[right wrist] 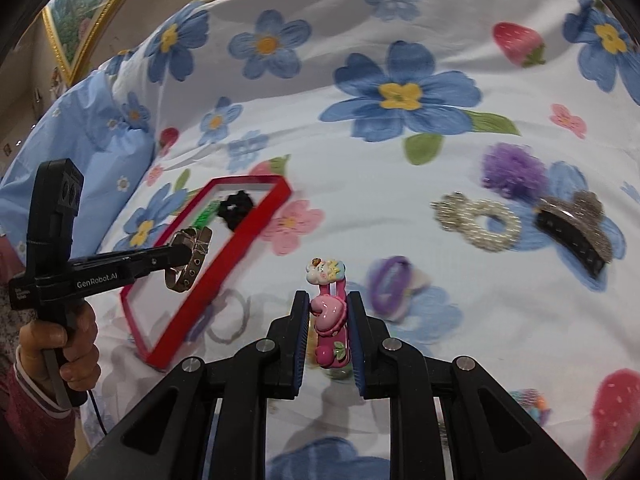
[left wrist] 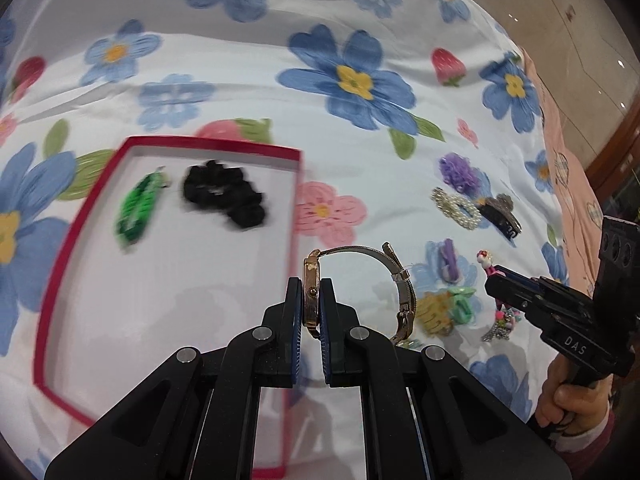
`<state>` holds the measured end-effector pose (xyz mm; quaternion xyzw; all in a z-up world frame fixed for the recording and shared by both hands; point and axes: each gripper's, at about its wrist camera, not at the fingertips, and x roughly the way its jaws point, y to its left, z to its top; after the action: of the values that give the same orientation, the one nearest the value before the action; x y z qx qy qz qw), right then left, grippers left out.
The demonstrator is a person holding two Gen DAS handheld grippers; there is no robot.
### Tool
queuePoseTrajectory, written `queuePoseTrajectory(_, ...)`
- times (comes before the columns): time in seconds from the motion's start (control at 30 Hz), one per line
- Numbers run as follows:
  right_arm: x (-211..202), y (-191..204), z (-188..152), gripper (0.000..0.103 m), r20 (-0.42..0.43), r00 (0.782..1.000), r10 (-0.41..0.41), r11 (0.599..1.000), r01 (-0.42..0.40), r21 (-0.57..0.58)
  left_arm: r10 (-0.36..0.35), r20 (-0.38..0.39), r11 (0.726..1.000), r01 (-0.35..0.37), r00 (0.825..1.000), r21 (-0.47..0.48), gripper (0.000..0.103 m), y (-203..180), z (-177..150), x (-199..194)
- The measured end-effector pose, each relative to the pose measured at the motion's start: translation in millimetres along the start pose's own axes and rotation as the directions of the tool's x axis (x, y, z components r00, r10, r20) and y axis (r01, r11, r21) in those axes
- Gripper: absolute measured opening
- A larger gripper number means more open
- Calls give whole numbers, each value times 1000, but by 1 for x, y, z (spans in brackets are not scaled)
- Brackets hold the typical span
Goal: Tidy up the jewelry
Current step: 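Carry the watch and pink clip into the tray and open both tools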
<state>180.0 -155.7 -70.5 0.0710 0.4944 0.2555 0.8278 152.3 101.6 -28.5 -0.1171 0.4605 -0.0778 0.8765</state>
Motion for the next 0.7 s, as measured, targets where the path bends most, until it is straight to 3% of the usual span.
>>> queuePoseTrajectory(0.37, 29, 56, 16, 19, -21, 996, 88, 994, -89, -56, 62, 36, 995, -59, 997, -84, 7, 55, -8, -29)
queuePoseTrajectory(0.7, 59, 98, 31, 19, -49, 985, 164, 982, -167, -89, 129, 27, 986, -125, 991, -114, 7, 94, -5, -28)
